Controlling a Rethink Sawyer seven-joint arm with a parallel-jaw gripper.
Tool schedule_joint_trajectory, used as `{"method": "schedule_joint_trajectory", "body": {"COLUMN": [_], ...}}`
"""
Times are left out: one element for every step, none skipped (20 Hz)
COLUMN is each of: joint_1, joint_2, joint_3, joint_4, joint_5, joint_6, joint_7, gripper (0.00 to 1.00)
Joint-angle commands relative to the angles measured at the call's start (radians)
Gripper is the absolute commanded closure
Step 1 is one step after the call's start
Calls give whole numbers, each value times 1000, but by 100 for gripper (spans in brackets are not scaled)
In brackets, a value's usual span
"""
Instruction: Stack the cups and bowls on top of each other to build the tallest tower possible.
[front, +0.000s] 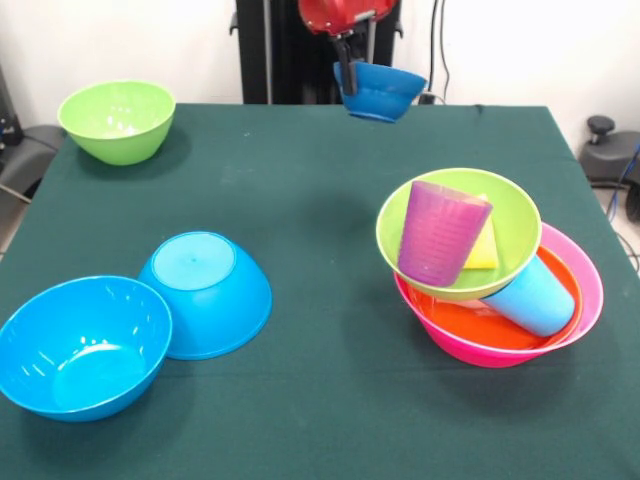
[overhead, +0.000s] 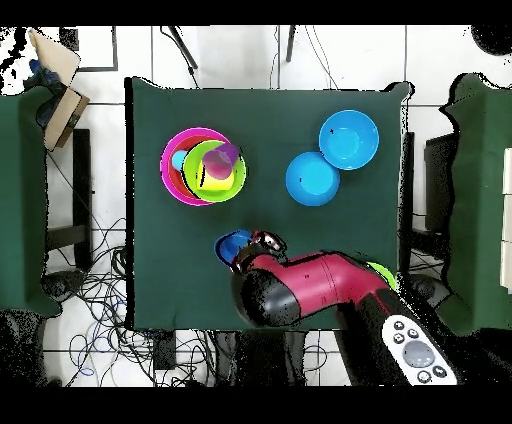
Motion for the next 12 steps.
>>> {"method": "schedule_joint_trajectory", "body": {"joint_1": [81, 90, 99, 107, 116, 126, 131, 141, 152, 167, 181, 196], "joint_2": [37, 39, 46, 53, 61, 68, 74, 79, 84, 86, 88, 90], "joint_3": [-120, -135, -149, -161, -169, -176, -176, -177, -176, -181, -186, -190], "joint_4": [-213, -238, -261, -280, -303, -316, -335, -342, -361, -364, -368, -371], "joint_5": [88, 93, 105, 117, 128, 137, 149, 160, 171, 175, 180, 184], "joint_6": [126, 138, 151, 162, 179, 185, 195, 195, 210, 205, 201, 196], "joint_7": [212, 218, 228, 238, 242, 248, 247, 256, 259, 267, 275, 283], "gripper": [100, 100, 100, 100, 100, 100, 100, 100, 100, 100, 100, 100]}}
